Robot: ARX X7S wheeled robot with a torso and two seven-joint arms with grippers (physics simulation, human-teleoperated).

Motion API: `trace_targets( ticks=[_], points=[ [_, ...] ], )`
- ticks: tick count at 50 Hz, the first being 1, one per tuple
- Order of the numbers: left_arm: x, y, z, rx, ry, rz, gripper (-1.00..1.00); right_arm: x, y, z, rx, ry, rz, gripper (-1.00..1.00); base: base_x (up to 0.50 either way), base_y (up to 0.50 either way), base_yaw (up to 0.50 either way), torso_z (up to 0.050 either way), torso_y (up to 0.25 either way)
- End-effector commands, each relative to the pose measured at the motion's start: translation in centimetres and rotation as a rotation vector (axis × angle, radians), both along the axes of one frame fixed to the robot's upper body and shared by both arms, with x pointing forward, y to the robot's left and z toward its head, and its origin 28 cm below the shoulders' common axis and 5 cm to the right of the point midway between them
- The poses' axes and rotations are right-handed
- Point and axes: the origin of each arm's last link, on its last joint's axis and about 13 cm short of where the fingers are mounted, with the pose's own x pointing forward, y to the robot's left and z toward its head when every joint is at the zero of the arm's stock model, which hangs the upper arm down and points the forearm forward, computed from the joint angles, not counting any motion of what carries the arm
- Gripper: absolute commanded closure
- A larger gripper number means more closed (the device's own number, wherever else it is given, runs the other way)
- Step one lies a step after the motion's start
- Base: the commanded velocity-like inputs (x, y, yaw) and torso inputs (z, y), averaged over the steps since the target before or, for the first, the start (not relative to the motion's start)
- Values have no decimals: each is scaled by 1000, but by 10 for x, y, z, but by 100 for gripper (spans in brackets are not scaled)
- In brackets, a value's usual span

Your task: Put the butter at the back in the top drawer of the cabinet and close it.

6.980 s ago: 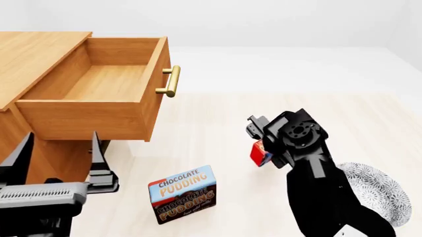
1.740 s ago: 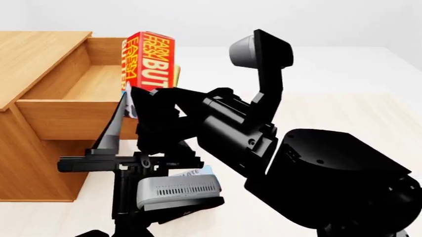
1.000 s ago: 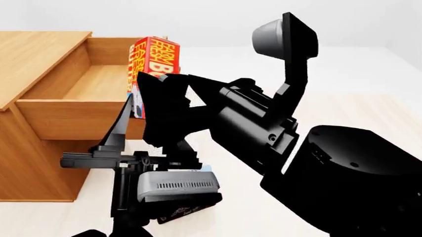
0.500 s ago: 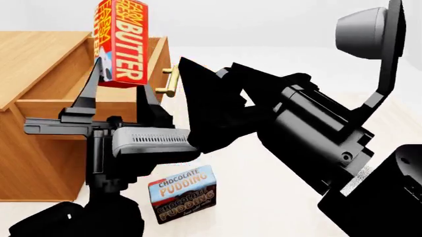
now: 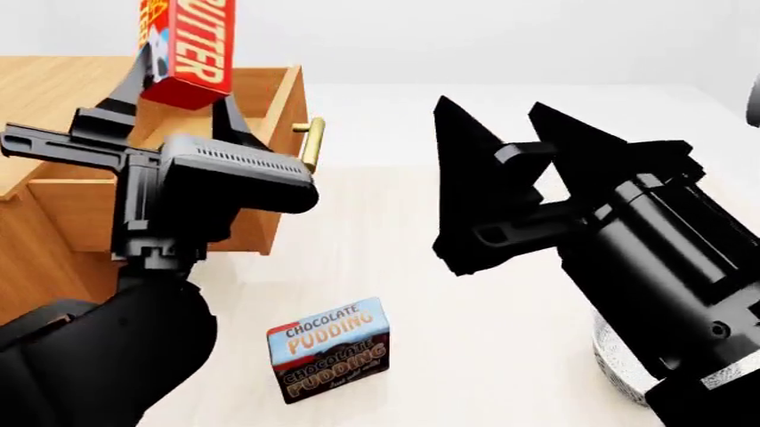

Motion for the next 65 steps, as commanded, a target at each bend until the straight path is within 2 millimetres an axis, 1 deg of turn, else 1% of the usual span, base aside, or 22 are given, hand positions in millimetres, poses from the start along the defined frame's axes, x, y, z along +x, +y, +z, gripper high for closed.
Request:
trace_targets(
  ticks=[1, 7, 11, 20, 24, 29, 41, 46, 54, 65],
  points=[
    [7, 10, 22, -71, 12, -38, 100, 6, -7, -19, -131, -179, -374, -100, 0, 0, 0, 0, 0],
    [7, 11, 26, -90, 30, -65, 100, 10, -9, -29, -191, -298, -573, -100, 0, 0, 0, 0, 2],
    [7, 12, 27, -97, 39, -81, 100, 12, -9, -33, -212, -328, -621, -100, 0, 0, 0, 0, 0],
    [14, 17, 28, -187, 92, -124, 100, 14, -8, -38, -211, -322, -628, -100, 0, 0, 0, 1, 1],
    [26, 20, 31, -248, 159, -141, 100, 14, -7, -40, -216, -319, -625, -100, 0, 0, 0, 0, 3],
    [42, 24, 40, -315, 234, -155, 100, 15, -7, -43, -222, -313, -619, -100, 0, 0, 0, 0, 0],
    [65, 33, 56, -451, 410, -195, 100, 14, -8, -43, -218, -311, -620, -100, 0, 0, 0, 0, 2],
    [71, 36, 57, -453, 474, -172, 100, 12, -9, -44, -222, -307, -618, -100, 0, 0, 0, 2, 2],
    [73, 41, 60, -456, 530, -138, 100, 10, -9, -45, -224, -301, -608, -100, 0, 0, 0, 0, 1],
    [81, 45, 53, -451, 593, -57, 100, 8, -7, -44, -237, -300, -594, -100, 0, 0, 0, 1, 2]
  ],
)
